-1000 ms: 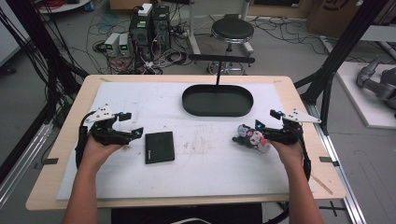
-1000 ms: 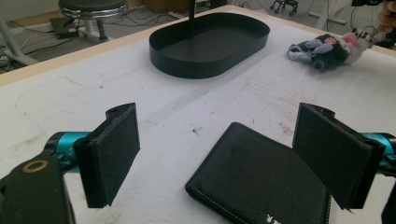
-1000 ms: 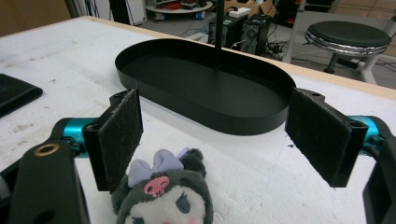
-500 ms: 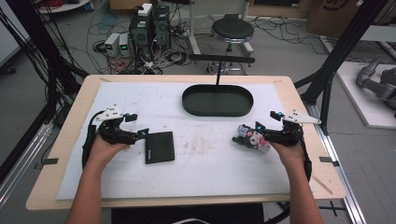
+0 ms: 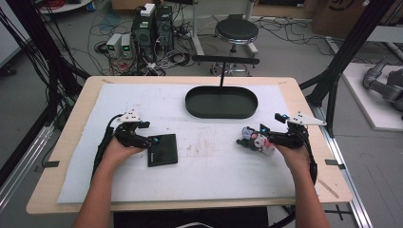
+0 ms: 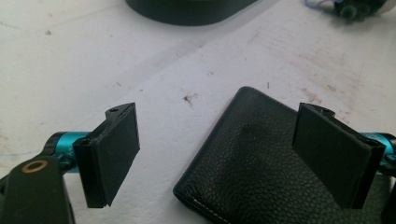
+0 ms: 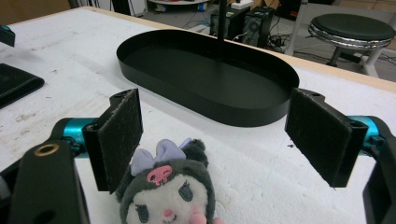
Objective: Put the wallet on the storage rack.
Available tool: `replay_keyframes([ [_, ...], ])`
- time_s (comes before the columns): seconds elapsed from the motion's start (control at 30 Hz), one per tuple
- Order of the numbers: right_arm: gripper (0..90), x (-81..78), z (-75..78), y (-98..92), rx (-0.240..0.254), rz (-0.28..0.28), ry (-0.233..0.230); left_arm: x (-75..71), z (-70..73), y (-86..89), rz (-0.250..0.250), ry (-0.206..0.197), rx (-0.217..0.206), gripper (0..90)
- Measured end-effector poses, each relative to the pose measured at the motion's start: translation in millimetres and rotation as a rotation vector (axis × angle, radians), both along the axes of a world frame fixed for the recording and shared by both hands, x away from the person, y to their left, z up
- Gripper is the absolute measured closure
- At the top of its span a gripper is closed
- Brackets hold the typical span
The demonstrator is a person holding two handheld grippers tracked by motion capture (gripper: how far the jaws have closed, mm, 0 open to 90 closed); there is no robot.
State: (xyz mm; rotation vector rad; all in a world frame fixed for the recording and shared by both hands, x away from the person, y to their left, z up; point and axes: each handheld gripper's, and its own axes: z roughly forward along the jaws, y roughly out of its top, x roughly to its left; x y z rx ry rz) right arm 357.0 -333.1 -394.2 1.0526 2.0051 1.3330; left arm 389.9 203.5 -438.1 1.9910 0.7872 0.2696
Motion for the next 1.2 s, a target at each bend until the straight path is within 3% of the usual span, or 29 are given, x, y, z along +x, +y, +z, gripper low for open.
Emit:
replay_keyframes([
  [0.2, 19.5, 0.4, -0.6, 1.7, -0.009, -0.002, -0.001, 6.2, -8.3, -2.8, 0.014, 0.021, 0.005, 15.0],
  [0.27, 19.5, 0.5, -0.6, 2.1, -0.014, -0.001, -0.002, 8.4, -10.6, -6.7, 0.010, 0.034, 0.031, 15.7],
  [0.3, 19.5, 0.4, -0.9, 2.6, -0.015, 0.002, 0.000, 8.6, -11.1, -11.1, -0.005, 0.034, 0.075, 18.2],
  [0.4, 19.5, -0.2, -0.5, 2.9, -0.018, 0.003, -0.002, 8.0, -11.5, -13.2, -0.017, 0.032, 0.089, 21.0],
  [0.5, 19.5, -0.4, -0.5, 2.8, -0.015, 0.001, 0.002, 7.7, -11.4, -12.2, -0.052, 0.033, 0.078, 26.2],
  [0.57, 19.5, -0.3, -0.5, 2.2, -0.014, 0.003, 0.002, 7.4, -11.4, -11.6, -0.089, 0.043, 0.067, 39.2],
  [0.63, 19.5, -0.4, -0.4, 2.0, -0.014, 0.004, 0.002, 7.5, -11.5, -11.1, -0.100, 0.047, 0.060, 41.8],
  [0.7, 19.5, -0.5, -0.2, 1.2, -0.010, 0.001, 0.001, 6.7, -11.7, -11.5, -0.122, 0.047, 0.055, 51.0],
  [0.9, 19.5, -0.4, -0.4, 2.3, -0.012, 0.003, 0.003, 6.9, -11.6, -9.7, -0.115, 0.069, 0.037, 60.0],
  [1.03, 19.5, -0.7, -0.3, 3.2, -0.022, 0.004, 0.001, 7.2, -11.3, -5.0, -0.109, 0.079, 0.009, 76.5],
  [1.2, 19.5, -0.9, -0.2, 3.8, -0.022, 0.001, 0.002, 6.1, -8.7, -3.7, -0.122, 0.081, 0.016, 81.6],
])
